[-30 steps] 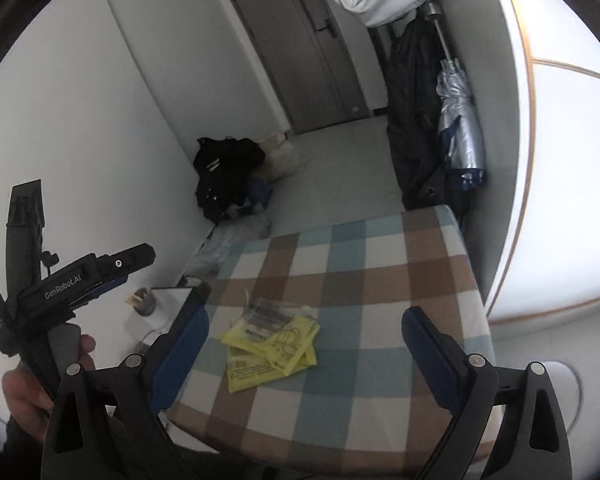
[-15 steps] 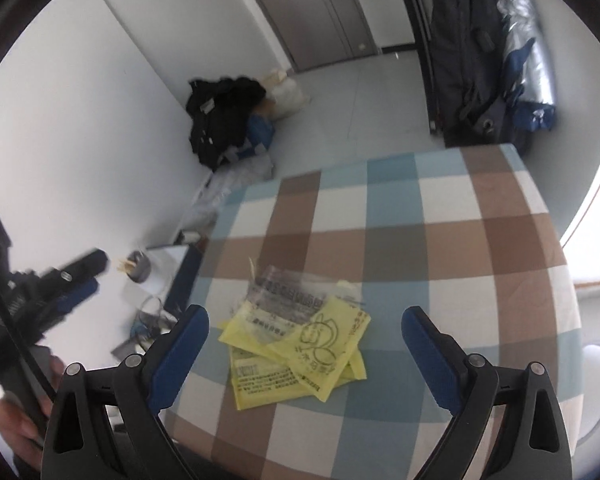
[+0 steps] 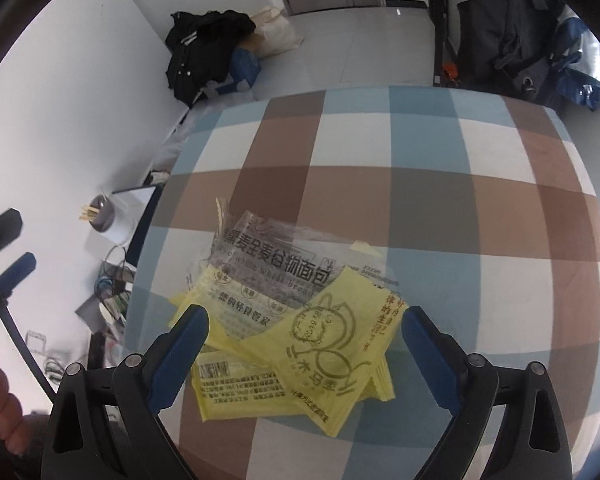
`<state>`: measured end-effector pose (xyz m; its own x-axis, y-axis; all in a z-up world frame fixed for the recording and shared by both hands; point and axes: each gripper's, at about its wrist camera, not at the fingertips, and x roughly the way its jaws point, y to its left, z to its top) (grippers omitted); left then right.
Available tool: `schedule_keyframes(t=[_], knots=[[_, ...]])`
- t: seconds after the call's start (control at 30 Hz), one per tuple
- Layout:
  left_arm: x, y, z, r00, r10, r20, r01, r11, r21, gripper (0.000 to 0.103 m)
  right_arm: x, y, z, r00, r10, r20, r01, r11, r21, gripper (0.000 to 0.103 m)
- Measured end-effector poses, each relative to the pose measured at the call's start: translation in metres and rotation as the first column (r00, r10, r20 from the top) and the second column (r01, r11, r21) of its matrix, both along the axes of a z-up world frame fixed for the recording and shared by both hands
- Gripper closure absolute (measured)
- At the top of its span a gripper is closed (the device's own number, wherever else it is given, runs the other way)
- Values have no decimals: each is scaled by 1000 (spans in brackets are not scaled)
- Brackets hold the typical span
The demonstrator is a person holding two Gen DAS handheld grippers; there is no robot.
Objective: Collect trash
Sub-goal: 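Grasp a yellow bag with the right gripper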
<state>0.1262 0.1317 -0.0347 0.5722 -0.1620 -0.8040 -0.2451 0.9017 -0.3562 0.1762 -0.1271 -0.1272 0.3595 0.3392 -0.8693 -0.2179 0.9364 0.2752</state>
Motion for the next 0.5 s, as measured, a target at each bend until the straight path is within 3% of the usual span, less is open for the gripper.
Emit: schedule_keyframes(t=[0.2, 0.37, 0.5], knots=[[2, -1, -4, 1000, -3, -25, 3, 1000, -1, 6, -1, -7, -13, 999, -23, -44, 22, 999, -28, 6], [3, -1, -10, 998, -3, -58, 2, 1000, -17, 6, -6, -7, -13, 1000, 12, -25, -13, 999, -51, 34], [3, -1, -9, 998, 2, -58, -2, 1000, -1, 6, -8, -13, -11, 1000, 17, -20, -17, 1000, -25, 64]])
